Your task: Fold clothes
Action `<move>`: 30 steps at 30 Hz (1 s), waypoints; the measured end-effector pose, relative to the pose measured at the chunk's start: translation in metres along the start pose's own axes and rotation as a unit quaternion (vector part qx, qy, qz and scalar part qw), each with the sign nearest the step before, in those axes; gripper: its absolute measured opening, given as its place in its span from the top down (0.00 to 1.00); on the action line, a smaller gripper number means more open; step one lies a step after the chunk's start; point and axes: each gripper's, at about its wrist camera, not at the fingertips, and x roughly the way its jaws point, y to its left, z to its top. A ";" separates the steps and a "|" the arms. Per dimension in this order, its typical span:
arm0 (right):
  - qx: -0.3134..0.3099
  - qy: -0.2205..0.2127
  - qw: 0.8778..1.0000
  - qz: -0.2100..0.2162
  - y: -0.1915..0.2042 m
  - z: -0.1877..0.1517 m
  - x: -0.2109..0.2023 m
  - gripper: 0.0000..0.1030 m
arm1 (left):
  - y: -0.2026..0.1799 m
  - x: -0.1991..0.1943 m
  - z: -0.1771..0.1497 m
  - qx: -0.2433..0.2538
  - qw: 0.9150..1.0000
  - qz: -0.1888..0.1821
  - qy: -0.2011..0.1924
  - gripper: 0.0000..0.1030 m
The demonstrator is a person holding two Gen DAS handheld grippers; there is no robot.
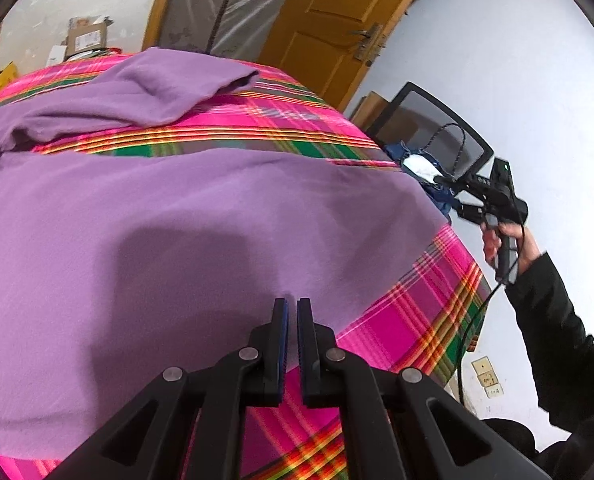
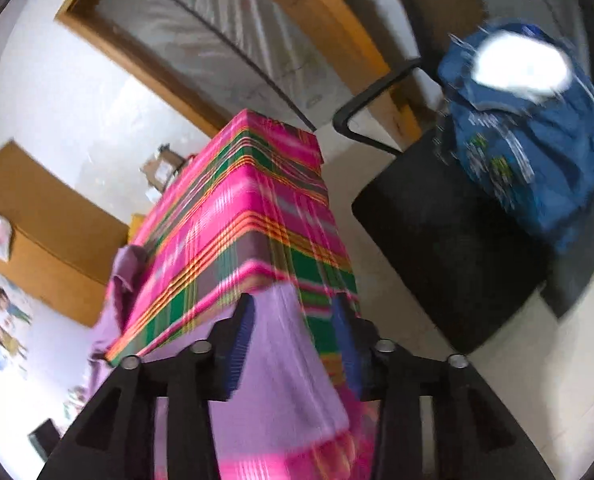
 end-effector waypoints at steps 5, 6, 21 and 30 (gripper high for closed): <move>0.086 0.016 0.994 0.057 -0.037 -0.037 -0.013 0.55 | -0.012 0.008 -0.001 0.015 1.000 -0.006 0.011 0.97; 0.098 0.022 0.993 0.065 -0.041 -0.043 -0.011 0.54 | -0.014 0.009 -0.001 0.018 1.000 -0.007 0.013 0.97; 0.050 0.007 0.996 0.072 -0.013 -0.048 -0.019 0.93 | -0.031 0.022 -0.007 0.031 0.999 -0.001 0.024 0.97; 0.055 -0.027 0.998 -0.011 -0.025 -0.055 -0.045 0.89 | -0.035 0.022 -0.010 0.038 0.999 -0.015 0.027 0.97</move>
